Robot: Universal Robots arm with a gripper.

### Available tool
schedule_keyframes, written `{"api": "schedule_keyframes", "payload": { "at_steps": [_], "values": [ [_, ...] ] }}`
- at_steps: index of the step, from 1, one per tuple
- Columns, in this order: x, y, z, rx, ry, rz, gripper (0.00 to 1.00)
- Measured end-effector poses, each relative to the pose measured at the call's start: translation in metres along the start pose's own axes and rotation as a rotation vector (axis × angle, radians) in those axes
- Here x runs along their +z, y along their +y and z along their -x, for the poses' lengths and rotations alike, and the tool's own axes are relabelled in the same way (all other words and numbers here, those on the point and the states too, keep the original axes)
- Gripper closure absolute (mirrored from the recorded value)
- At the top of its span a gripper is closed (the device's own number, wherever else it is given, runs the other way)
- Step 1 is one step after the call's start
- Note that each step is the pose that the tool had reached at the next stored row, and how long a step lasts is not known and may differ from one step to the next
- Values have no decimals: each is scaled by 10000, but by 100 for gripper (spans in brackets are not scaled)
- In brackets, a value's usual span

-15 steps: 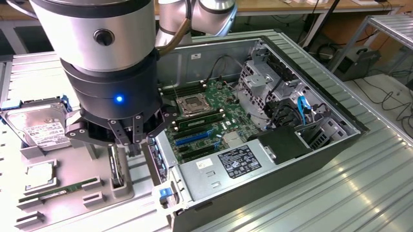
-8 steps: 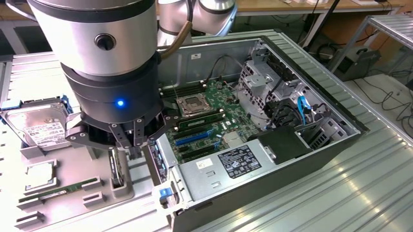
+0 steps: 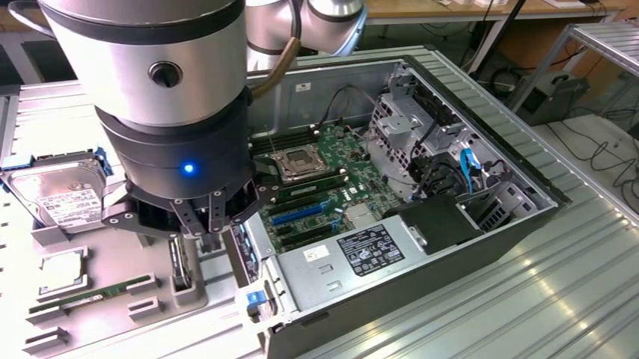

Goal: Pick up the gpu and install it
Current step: 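Reach for the gpu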

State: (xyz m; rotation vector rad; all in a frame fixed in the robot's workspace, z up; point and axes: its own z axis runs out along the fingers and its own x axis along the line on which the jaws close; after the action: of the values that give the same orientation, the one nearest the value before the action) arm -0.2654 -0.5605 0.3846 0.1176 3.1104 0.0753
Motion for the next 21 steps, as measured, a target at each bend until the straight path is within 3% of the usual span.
{"api": "schedule_keyframes", "payload": {
  "at_steps": [17, 21],
  "values": [
    [0, -143, 11, 0, 1, 0, 89],
    [1, -212, 16, -1, 1, -1, 89]
  ]
}}
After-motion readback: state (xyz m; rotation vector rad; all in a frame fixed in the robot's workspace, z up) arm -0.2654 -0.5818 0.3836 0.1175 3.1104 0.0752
